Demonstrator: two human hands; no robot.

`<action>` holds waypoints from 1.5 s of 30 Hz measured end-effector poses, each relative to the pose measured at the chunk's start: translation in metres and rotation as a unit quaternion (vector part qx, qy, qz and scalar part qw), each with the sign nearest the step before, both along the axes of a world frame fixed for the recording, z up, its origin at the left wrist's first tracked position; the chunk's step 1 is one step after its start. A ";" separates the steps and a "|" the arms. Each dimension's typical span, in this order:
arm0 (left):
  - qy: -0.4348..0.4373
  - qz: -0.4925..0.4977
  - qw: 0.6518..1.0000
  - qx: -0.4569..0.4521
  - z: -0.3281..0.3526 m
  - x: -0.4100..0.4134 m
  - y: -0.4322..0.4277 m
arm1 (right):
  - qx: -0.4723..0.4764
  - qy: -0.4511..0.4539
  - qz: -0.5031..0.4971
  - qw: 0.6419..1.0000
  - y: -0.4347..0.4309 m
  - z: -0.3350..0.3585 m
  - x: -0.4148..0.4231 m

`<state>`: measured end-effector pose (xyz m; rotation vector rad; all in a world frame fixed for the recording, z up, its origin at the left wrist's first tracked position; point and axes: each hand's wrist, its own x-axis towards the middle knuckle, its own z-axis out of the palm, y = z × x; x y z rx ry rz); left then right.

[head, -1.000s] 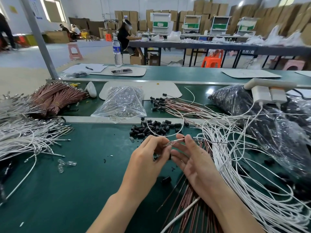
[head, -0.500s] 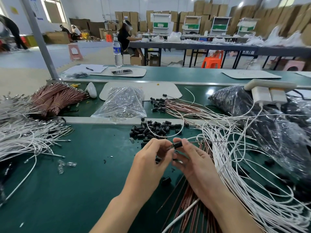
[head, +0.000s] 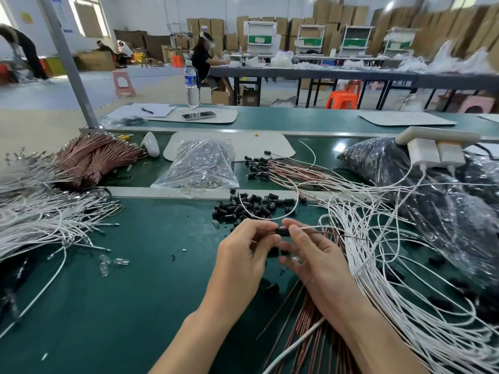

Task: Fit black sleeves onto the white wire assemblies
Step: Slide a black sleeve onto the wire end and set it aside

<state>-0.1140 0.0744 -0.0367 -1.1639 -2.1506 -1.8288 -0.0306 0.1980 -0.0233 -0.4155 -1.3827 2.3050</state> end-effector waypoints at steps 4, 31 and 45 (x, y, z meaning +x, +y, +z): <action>-0.003 -0.001 1.000 -0.029 0.001 0.003 0.000 | 0.007 0.009 -0.059 0.998 0.000 -0.001 -0.001; -0.028 0.050 0.998 0.007 0.008 -0.004 -0.006 | 0.028 0.035 0.000 0.999 -0.004 0.005 0.002; -0.189 0.195 0.931 0.245 0.031 -0.028 -0.048 | 0.041 0.026 -0.104 0.993 0.001 0.024 0.015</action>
